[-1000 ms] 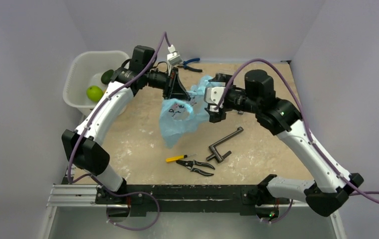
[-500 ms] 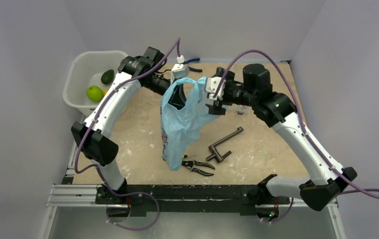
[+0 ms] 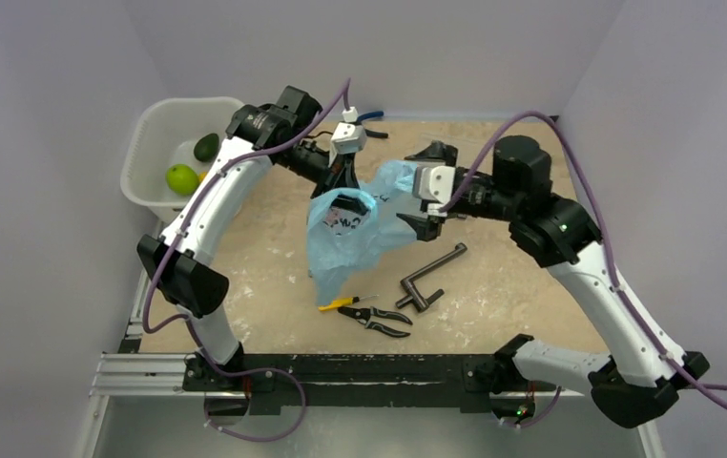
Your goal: Place the fake fruits into the plastic bag and tie a complex knot
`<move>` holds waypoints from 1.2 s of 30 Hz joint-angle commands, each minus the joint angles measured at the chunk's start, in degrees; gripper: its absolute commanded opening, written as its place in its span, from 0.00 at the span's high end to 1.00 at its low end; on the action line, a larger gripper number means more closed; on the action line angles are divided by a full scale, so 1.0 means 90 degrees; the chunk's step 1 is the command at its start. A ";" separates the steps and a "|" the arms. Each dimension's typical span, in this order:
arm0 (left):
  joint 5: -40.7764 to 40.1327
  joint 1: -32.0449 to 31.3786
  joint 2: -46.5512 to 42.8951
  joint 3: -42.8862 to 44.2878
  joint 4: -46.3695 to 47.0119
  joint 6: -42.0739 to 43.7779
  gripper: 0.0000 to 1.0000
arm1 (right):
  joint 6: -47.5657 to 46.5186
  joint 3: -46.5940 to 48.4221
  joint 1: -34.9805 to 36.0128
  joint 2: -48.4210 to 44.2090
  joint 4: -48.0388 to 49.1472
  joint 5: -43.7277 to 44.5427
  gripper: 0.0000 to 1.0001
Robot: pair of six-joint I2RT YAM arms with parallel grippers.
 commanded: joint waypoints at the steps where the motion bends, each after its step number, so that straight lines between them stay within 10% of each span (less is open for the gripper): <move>1: 0.0208 -0.0182 0.0060 0.0371 0.0015 0.0211 1.00 | -0.0661 -0.0363 0.0428 0.0304 -0.0184 0.0052 0.01; 7: 0.0075 -0.0424 -0.0030 0.0397 -0.0673 0.1525 1.00 | -0.0692 -0.0467 0.0598 0.0675 0.0192 0.0418 0.10; 12: -0.0085 -0.0357 -0.0246 0.0152 -0.1055 0.2593 1.00 | -0.0098 -0.0548 0.0590 0.0677 0.0467 0.0620 0.65; 16: -0.0407 0.0053 -0.0947 -0.1062 0.0942 0.1482 1.00 | 0.0490 -0.0656 0.0527 0.0451 0.0492 0.0819 1.00; 21: -0.1706 0.0681 -0.2351 -0.2930 0.5691 -0.1681 0.38 | 0.2416 -0.0657 0.0361 0.0793 0.1016 0.1521 1.00; 24: -0.2686 0.0928 -0.2809 -0.3254 0.6536 -0.2431 0.29 | 0.3883 -0.0599 0.0253 0.1233 0.1470 0.1824 1.00; 30: -0.2993 0.0587 -0.3495 -0.3177 0.5998 -0.1519 0.32 | 0.6014 -0.0432 0.0071 0.2119 0.1928 0.1812 1.00; 36: -0.3444 -0.0837 -0.3470 -0.3440 0.4991 -0.0792 0.60 | 0.7210 -0.0031 -0.0269 0.2871 0.1933 0.1992 1.00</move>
